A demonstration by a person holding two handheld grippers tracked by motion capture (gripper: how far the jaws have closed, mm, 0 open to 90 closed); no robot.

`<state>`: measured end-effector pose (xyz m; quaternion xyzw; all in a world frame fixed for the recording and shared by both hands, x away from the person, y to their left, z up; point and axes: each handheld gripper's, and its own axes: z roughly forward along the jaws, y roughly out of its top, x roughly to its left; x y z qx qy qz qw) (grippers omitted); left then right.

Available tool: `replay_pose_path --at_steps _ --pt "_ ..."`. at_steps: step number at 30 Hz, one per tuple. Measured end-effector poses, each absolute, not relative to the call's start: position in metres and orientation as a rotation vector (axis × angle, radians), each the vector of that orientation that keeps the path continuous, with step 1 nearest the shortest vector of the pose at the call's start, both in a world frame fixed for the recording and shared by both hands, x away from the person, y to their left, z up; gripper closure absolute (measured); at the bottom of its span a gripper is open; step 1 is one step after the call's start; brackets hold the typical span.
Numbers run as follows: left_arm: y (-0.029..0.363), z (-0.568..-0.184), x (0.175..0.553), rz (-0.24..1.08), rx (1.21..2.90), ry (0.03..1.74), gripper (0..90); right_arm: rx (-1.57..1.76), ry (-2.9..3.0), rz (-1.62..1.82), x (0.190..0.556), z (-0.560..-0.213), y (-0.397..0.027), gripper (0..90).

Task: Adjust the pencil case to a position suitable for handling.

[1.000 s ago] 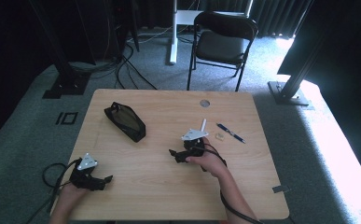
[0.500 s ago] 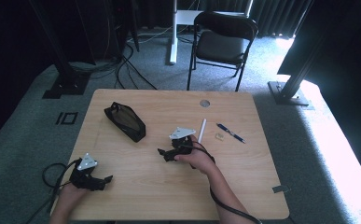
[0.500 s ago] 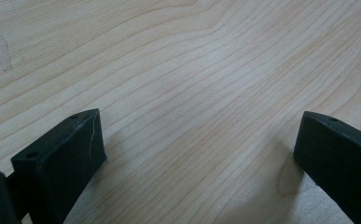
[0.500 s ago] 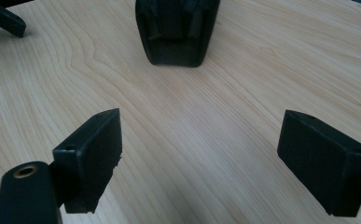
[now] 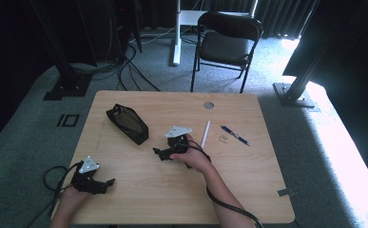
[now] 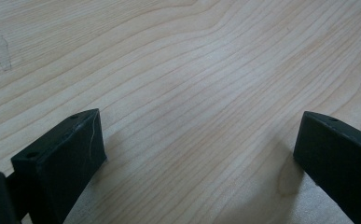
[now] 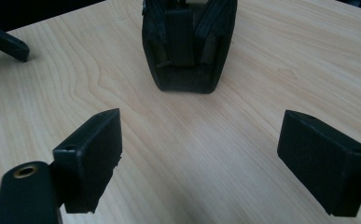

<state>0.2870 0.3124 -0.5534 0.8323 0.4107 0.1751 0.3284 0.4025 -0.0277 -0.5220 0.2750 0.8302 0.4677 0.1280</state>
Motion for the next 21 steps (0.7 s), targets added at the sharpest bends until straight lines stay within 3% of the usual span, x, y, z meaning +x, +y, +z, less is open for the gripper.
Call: replay_pose_path --at_steps 21 --pt "0.312 -0.553 0.287 0.459 2.179 1.075 2.1 0.784 2.429 1.411 0.416 -0.523 0.006 14.7"
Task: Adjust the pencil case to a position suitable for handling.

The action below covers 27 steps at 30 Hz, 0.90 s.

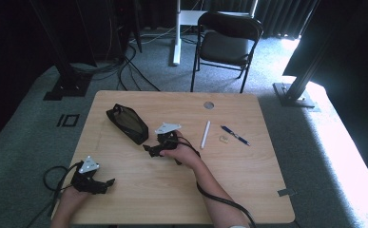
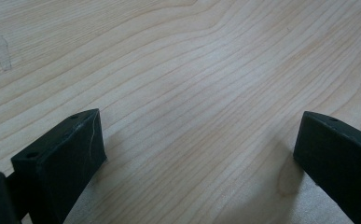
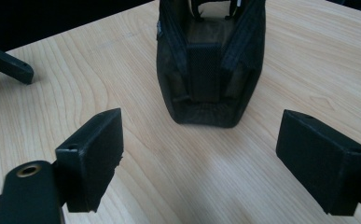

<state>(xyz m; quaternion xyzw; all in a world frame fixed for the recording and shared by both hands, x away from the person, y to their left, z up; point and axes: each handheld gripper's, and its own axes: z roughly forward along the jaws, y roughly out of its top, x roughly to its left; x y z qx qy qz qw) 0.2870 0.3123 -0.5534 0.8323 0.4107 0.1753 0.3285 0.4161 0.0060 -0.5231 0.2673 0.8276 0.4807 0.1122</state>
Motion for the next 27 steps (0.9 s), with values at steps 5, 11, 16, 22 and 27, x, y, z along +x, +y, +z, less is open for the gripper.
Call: replay_pose_path --at_steps 5,11,16,22,27 --pt "0.312 -0.553 0.287 0.459 2.179 1.075 2.1 0.765 2.414 1.433 0.419 -0.52 0.014 14.7" --pt "0.312 -0.553 0.287 0.459 2.179 1.075 2.1 0.774 2.37 1.431 0.423 -0.517 0.021 23.4" --pt "0.312 -0.553 0.287 0.46 2.178 1.075 2.2 0.786 2.348 1.433 0.425 -0.514 0.026 32.6" --pt "0.312 -0.553 0.287 0.46 2.179 1.074 2.2 0.782 2.357 1.42 0.429 -0.512 0.034 41.2" --pt "0.312 -0.553 0.287 0.459 2.179 1.075 2.2 0.801 2.365 1.402 0.433 -0.511 0.037 52.1"
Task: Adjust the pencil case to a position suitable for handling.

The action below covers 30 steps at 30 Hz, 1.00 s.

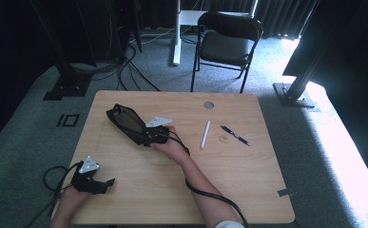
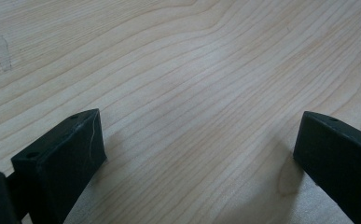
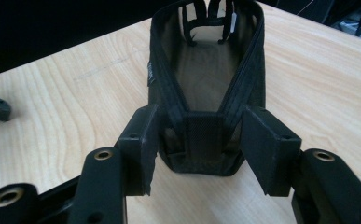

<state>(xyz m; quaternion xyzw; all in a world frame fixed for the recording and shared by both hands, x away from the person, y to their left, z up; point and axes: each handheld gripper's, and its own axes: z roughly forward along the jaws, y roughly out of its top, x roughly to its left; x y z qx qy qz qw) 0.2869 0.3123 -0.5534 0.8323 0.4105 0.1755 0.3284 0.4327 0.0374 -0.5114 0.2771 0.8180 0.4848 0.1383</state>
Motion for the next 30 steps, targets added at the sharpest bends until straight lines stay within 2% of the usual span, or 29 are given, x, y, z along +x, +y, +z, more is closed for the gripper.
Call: replay_pose_path --at_steps 2,3,6,30 --pt "0.312 -0.553 0.287 0.459 2.178 1.075 2.2 0.793 2.365 1.369 0.433 -0.51 0.038 60.3" --pt "0.312 -0.553 0.287 0.459 2.178 1.075 2.2 0.81 2.363 1.37 0.434 -0.51 0.038 67.5" --pt "0.312 -0.553 0.287 0.459 2.178 1.075 2.2 0.821 2.385 1.369 0.433 -0.511 0.038 72.3" --pt "0.312 -0.553 0.287 0.459 2.179 1.074 2.1 0.862 2.425 1.399 0.418 -0.513 -0.001 73.1"
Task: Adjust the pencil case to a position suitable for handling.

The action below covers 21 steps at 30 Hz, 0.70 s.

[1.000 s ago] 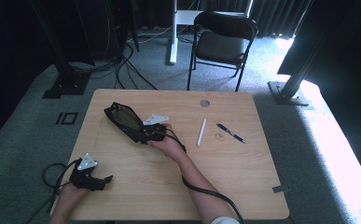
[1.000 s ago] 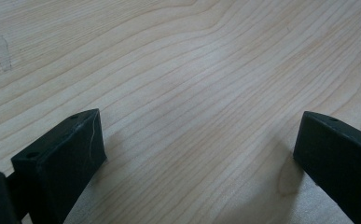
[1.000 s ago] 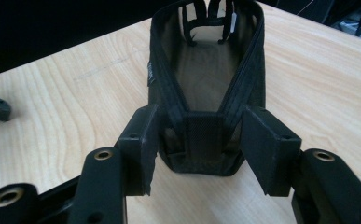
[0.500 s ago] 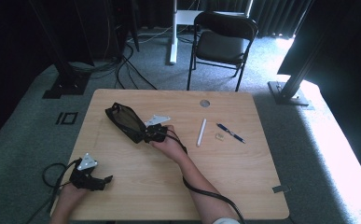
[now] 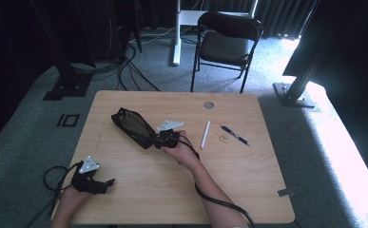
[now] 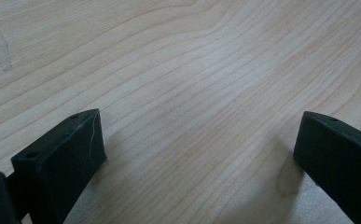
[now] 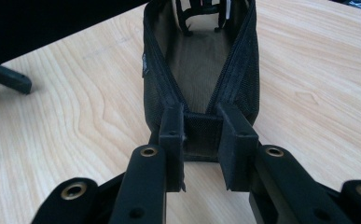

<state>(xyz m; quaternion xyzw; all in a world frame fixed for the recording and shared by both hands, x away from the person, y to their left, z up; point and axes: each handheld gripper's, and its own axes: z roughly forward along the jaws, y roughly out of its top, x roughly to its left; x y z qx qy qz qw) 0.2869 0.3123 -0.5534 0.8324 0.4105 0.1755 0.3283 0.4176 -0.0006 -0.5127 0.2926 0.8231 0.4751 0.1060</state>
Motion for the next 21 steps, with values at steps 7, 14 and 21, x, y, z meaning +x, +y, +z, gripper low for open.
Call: replay_pose_path --at_steps 7,14,21 --pt "0.312 -0.553 0.287 0.459 2.179 1.075 2.1 0.834 2.451 1.388 0.41 -0.513 -0.014 73.2" --pt "0.312 -0.553 0.287 0.46 2.178 1.077 2.2 0.825 2.463 1.386 0.403 -0.512 -0.024 73.2" --pt "0.312 -0.553 0.287 0.46 2.178 1.077 2.2 0.818 2.477 1.385 0.395 -0.512 -0.038 73.1"
